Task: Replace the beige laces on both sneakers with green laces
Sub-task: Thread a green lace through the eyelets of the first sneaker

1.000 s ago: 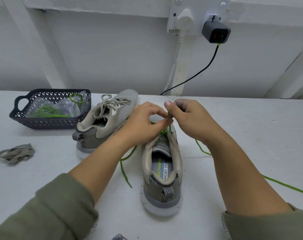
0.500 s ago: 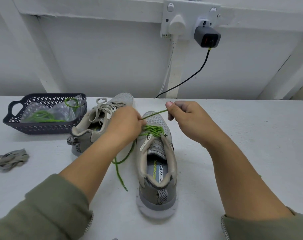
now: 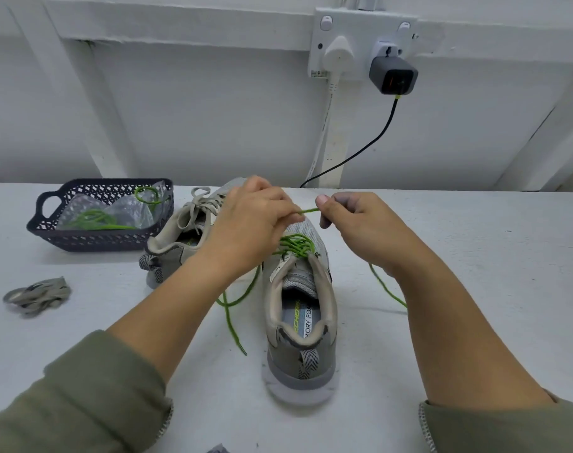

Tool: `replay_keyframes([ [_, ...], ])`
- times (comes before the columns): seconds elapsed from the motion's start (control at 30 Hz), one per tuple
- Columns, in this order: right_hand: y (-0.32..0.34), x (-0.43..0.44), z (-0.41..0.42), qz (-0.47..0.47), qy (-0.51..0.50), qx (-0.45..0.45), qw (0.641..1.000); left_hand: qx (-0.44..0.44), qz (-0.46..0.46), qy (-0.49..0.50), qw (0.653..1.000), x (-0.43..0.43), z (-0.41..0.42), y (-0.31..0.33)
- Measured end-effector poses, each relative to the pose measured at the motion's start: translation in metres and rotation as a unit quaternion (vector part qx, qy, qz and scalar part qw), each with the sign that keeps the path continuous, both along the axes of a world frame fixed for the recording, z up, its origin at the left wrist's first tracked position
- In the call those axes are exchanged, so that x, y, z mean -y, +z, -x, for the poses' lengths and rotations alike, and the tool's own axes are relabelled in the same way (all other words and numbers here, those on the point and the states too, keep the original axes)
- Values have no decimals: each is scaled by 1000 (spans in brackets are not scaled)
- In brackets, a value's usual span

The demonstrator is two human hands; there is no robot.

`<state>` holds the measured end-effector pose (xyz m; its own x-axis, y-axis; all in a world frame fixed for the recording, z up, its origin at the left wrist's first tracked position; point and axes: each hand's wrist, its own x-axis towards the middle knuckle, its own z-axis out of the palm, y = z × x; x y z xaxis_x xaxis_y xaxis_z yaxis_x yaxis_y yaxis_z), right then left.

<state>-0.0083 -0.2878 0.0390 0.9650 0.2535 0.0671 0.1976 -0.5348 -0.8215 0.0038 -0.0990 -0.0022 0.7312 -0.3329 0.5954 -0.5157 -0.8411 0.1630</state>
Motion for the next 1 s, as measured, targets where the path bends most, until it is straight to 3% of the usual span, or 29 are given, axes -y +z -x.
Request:
replay_keyframes([
  [0.07, 1, 3, 0, -14, 15, 0, 1000, -42, 7, 104, 994, -9, -5, -3],
  [0.17, 3, 7, 0, -77, 39, -4, 996, -165, -94, 203, 961, -17, -9, -8],
  [0.27, 2, 5, 0, -95, 46, 12, 994, -167, 2, 51, 985, -11, -7, -6],
  [0.33, 2, 3, 0, -83, 43, 20, 995, -66, 67, -45, 995, -4, -4, -1],
  [0.4, 4, 4, 1, -81, 43, 17, 996, -15, 91, -23, 995, -4, -4, 1],
  [0.5, 6, 9, 2, -129, 36, -7, 991, -141, 33, 50, 988, -15, -6, 0],
  [0.6, 4, 10, 0, -112, 2, -8, 994, -213, 11, 13, 977, -17, 0, 1],
  [0.8, 2, 1, 3, -49, 5, 4, 999, -102, 102, -24, 989, 1, 8, 9],
  [1.0, -3, 3, 0, -48, 11, 12, 999, -104, 115, -62, 986, 4, 1, 0],
])
